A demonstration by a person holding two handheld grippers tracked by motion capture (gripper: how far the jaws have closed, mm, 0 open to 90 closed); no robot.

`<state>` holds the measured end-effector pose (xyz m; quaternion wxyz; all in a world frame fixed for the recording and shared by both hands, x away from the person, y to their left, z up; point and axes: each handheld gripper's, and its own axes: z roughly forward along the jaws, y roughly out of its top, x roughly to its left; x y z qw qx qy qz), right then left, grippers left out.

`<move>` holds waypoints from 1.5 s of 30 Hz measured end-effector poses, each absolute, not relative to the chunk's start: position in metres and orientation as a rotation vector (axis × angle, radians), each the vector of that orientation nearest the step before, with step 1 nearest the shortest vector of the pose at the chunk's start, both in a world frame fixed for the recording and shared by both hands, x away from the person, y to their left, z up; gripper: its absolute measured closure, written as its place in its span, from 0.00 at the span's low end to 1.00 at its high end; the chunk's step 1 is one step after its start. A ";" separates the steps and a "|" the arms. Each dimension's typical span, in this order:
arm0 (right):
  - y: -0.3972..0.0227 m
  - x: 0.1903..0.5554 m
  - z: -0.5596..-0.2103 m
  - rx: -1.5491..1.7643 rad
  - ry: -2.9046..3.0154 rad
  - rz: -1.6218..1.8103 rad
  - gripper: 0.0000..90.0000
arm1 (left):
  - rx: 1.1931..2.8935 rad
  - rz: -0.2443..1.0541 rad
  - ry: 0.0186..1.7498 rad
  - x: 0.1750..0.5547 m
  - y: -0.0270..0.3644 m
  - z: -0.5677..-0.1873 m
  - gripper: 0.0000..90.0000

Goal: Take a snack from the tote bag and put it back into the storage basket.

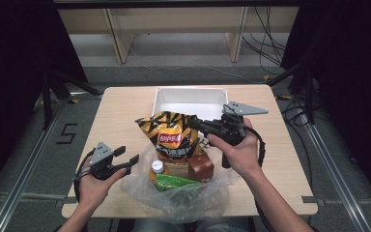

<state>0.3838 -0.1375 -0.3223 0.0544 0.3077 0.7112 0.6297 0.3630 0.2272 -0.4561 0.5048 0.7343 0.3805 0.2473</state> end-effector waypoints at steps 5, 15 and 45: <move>-0.137 0.383 -0.316 0.895 2.145 1.918 1.00 | 1.781 0.594 0.920 0.363 0.227 -0.457 0.38; -0.141 0.383 -0.306 0.896 2.095 1.947 1.00 | 1.745 0.584 0.935 0.363 0.227 -0.456 0.39; -0.147 0.388 -0.285 0.901 1.970 1.998 1.00 | 1.718 0.594 0.933 0.361 0.228 -0.453 0.39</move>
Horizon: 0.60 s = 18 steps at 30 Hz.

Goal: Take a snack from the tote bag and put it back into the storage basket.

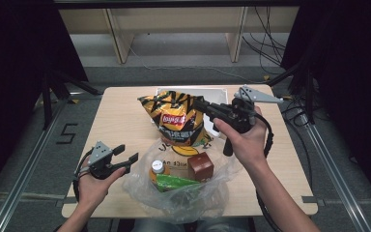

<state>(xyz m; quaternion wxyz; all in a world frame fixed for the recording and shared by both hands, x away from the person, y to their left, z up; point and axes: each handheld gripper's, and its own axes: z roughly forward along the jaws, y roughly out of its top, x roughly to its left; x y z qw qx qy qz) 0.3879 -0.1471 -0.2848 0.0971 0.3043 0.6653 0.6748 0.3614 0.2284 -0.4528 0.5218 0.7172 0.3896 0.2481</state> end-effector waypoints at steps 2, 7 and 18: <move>-0.148 0.389 -0.284 0.917 1.968 1.994 1.00 | 1.716 0.601 0.918 0.362 0.229 -0.452 0.39; -0.153 0.393 -0.281 0.916 1.947 2.000 1.00 | 1.707 0.597 0.921 0.362 0.228 -0.452 0.39; -0.165 0.399 -0.270 0.933 1.875 2.030 1.00 | 1.701 0.599 0.941 0.360 0.229 -0.451 0.39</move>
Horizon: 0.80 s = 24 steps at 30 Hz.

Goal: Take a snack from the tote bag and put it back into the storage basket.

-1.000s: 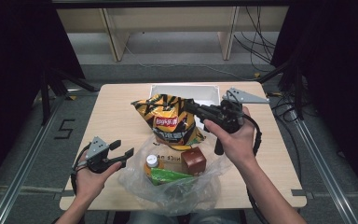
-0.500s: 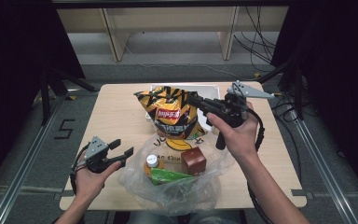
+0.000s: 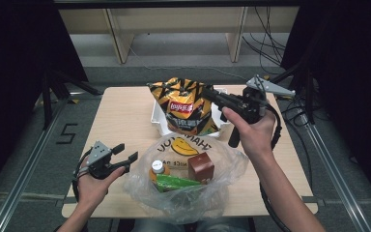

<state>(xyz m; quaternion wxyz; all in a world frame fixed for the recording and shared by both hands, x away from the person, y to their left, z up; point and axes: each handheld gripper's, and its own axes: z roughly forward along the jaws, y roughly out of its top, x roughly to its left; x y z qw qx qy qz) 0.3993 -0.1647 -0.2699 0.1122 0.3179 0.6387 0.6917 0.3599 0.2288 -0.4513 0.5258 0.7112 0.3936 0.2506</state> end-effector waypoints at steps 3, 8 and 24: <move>-0.167 0.400 -0.268 0.942 1.868 2.038 1.00 | 1.694 0.599 0.924 0.361 0.229 -0.451 0.39; -0.173 0.404 -0.267 0.965 1.847 2.030 1.00 | 1.686 0.608 0.927 0.360 0.229 -0.449 0.39; -0.192 0.430 -0.277 1.085 1.771 1.973 1.00 | 1.669 0.611 0.952 0.357 0.230 -0.448 0.40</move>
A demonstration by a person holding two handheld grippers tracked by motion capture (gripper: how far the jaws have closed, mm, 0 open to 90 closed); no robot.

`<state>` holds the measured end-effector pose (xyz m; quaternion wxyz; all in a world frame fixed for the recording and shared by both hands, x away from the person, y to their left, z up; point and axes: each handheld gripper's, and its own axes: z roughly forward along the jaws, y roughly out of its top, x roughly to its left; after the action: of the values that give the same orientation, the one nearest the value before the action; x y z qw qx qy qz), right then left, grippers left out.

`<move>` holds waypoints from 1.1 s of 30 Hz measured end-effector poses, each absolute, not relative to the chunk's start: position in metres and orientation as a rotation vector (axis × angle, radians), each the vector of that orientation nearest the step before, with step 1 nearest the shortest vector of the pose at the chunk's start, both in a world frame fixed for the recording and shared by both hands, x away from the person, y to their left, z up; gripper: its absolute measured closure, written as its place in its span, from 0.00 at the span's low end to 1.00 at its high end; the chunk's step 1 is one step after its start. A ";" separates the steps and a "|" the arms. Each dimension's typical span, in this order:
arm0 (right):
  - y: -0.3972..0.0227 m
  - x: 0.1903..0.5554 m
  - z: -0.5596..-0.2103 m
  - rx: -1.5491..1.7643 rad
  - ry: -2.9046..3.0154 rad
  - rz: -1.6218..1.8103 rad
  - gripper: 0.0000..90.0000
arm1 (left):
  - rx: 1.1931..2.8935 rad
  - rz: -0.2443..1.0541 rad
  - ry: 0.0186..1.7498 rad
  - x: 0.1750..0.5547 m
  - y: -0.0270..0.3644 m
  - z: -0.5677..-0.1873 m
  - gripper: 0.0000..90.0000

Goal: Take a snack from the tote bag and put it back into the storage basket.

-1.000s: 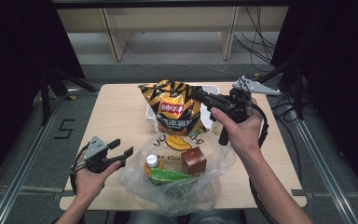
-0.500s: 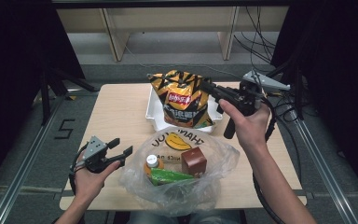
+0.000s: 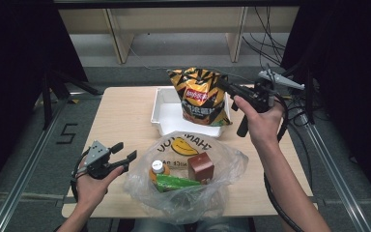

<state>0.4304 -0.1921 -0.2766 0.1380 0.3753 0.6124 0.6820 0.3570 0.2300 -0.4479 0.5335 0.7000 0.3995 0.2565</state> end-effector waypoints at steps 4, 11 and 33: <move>-0.194 0.434 -0.278 1.113 1.763 1.962 1.00 | 1.661 0.615 0.940 0.358 0.230 -0.448 0.40; -0.196 0.442 -0.282 1.114 1.751 1.910 1.00 | 1.663 0.612 0.964 0.356 0.230 -0.448 0.40; -0.190 0.479 -0.288 1.218 1.741 1.744 1.00 | 1.658 0.633 0.958 0.357 0.233 -0.446 0.40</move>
<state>0.4789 -0.1902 -0.2883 0.1952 0.4344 0.6213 0.6222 0.3573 0.2326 -0.4461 0.5332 0.6957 0.4016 0.2655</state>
